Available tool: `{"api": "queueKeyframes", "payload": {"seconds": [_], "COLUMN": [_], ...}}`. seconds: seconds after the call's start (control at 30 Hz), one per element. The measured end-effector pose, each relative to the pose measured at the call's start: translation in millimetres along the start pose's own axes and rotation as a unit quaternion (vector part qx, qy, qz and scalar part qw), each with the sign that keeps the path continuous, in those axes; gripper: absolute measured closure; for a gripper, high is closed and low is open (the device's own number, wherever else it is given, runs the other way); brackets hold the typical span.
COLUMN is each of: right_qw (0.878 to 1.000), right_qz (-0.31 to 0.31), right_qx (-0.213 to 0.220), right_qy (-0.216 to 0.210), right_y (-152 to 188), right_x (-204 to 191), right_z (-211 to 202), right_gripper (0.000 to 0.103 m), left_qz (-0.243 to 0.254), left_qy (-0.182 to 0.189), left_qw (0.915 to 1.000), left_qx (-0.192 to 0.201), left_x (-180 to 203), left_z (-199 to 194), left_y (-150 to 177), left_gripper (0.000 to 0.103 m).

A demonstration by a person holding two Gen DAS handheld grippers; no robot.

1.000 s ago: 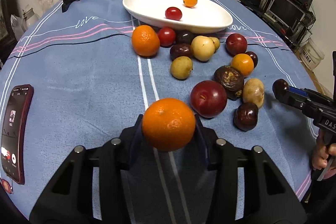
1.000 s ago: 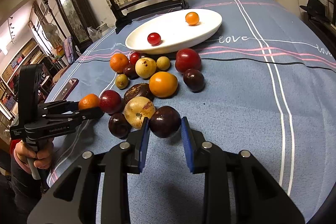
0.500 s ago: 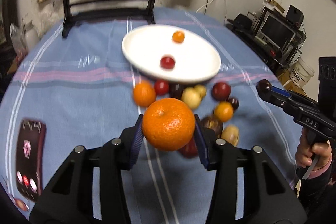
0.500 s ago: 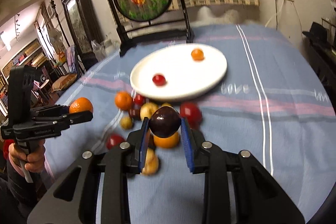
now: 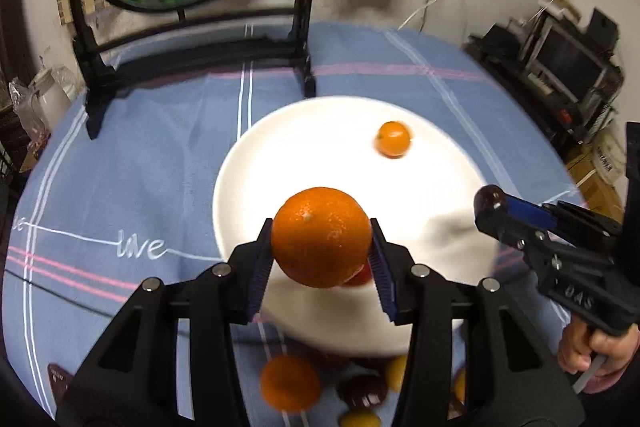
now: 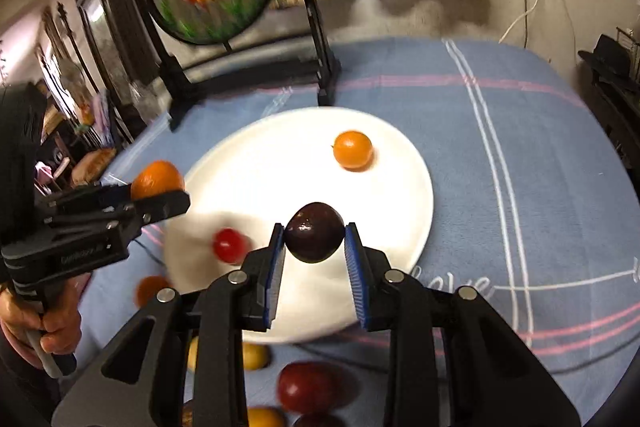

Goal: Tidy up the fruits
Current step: 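Carry plum and tangerine to the plate and open both tools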

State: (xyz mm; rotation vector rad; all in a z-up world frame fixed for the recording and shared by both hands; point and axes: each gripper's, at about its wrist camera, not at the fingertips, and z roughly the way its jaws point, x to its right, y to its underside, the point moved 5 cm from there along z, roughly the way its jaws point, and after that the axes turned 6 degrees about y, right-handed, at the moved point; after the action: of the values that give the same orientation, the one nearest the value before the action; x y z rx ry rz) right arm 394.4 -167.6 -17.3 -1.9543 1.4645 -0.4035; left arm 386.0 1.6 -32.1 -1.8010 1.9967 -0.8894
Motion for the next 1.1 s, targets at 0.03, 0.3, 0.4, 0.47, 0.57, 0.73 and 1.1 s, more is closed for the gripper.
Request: {"api": "queueKeyframes", "payload": {"seconds": [0.03,0.3,0.4,0.47,0.57,0.73,1.1], "right_qw": [1.0,0.999,0.999,0.999,0.999,1.0,0.998], "right_qz": [-0.003,-0.022,-0.029,-0.033,-0.03,-0.02,0.008], "right_qx": [-0.008,-0.037,-0.04,-0.034,-0.013,0.013,-0.013], "right_qy": [0.003,0.009,0.015,0.019,0.006,-0.012,-0.059], "right_y": [0,3,5,4,8,37,151], "right_x": [1,3,-1,-5,-9,-10,-37], "right_z": [8,34,34,25,-1,-52,-108], "right_gripper": [0.073,0.071,0.063,0.063,0.063,0.061,0.058], "left_qz": [-0.003,-0.013,-0.014,0.002,0.03,0.031,0.014], "left_qy": [-0.004,-0.012,-0.04,-0.062,-0.067,-0.047,-0.014], "left_qw": [0.9999,0.9992,0.9987,0.998,0.996,0.9947,0.9982], "left_qx": [-0.011,-0.036,-0.027,0.008,0.05,0.087,0.057], "left_x": [-3,-15,-18,-14,-1,14,32], "left_z": [11,42,37,16,-28,-89,-123], "left_y": [-2,-3,-2,-4,1,49,189], "left_gripper": [0.057,0.057,0.037,0.02,0.013,0.008,0.008]}}
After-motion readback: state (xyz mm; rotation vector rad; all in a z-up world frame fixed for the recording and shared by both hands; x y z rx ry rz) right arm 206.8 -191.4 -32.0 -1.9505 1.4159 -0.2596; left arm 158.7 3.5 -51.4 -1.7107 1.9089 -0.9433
